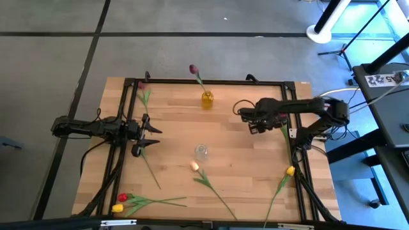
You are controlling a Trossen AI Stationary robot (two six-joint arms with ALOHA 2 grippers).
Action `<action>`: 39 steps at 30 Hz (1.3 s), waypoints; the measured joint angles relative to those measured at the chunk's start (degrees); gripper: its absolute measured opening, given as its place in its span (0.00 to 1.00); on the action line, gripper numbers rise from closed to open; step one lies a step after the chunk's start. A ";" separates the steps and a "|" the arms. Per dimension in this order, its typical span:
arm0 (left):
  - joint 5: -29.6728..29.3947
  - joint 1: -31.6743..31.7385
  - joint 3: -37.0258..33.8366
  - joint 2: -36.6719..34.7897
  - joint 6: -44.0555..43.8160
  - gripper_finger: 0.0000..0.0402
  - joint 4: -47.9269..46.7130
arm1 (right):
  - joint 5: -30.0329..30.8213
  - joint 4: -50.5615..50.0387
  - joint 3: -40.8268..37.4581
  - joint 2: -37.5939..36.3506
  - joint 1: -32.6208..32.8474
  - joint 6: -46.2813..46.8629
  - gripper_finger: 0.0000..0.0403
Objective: Sort flowers into vase by color
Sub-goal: Put the right red flower into the yellow vase
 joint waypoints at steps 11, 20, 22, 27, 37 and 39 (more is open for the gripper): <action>-0.02 0.00 0.00 0.00 0.00 0.47 0.00 | -2.29 8.66 -13.36 0.00 -20.27 -7.07 0.43; 0.00 0.00 0.02 0.00 0.00 0.47 -0.01 | -2.18 12.07 -19.70 -0.10 -22.63 -10.03 0.35; -0.02 0.02 0.01 0.00 0.00 0.47 0.00 | -2.37 13.26 -20.59 -0.21 -22.64 -11.20 0.32; 0.00 0.01 0.01 0.00 -0.02 0.47 -0.02 | -0.75 13.66 -20.27 -0.30 -22.52 -12.37 0.14; 0.00 0.00 0.02 -0.02 0.00 0.47 -0.02 | 2.09 16.47 -8.04 -4.75 -10.95 -12.37 0.02; 0.00 0.00 0.02 -0.02 0.00 0.47 0.00 | 5.14 18.92 -3.26 -6.17 -7.80 -12.70 0.01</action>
